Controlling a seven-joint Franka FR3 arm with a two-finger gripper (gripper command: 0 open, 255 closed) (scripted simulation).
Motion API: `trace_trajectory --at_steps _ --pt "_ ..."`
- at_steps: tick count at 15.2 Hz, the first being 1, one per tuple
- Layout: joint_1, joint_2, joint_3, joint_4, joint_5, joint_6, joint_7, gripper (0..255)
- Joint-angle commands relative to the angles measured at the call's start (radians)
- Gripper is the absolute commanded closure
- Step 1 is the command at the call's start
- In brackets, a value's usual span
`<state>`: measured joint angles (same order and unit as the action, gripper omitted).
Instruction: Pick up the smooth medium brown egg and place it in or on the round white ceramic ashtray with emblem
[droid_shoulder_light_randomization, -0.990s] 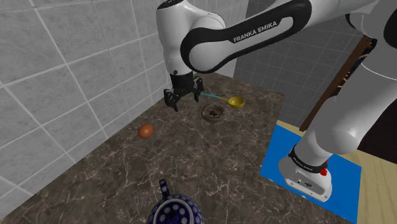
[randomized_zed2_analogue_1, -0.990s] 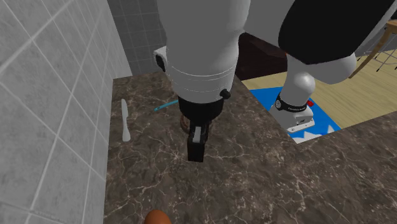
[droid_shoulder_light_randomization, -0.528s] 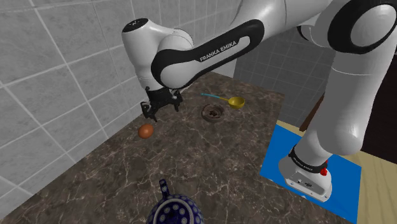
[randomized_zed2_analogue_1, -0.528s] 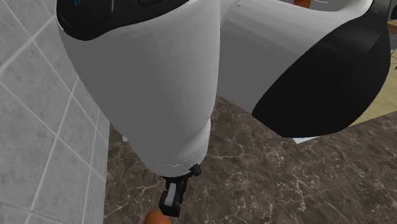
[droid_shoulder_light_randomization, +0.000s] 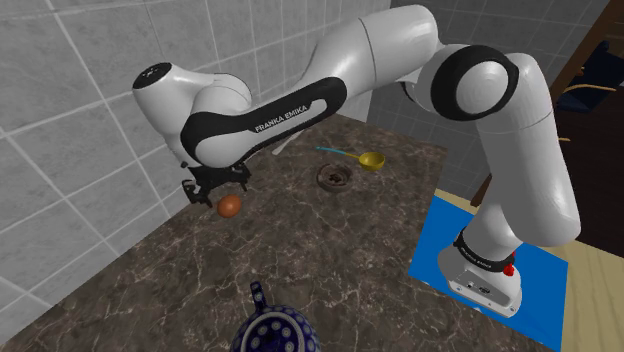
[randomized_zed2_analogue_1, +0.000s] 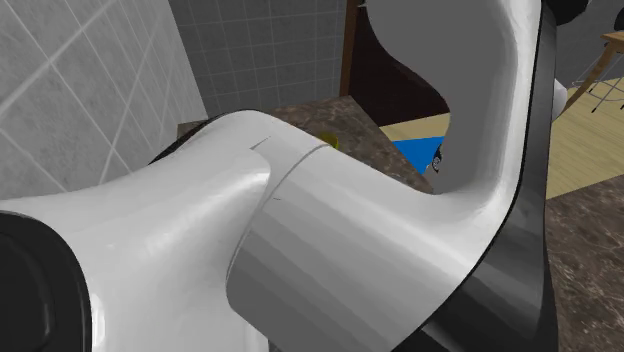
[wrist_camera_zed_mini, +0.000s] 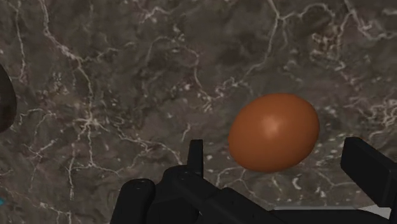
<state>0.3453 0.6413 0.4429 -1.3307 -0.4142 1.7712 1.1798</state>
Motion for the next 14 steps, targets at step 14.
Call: trace_trajectory --at_steps 14 --pt "0.006 0.060 -0.018 -0.013 -0.026 0.067 0.019 0"
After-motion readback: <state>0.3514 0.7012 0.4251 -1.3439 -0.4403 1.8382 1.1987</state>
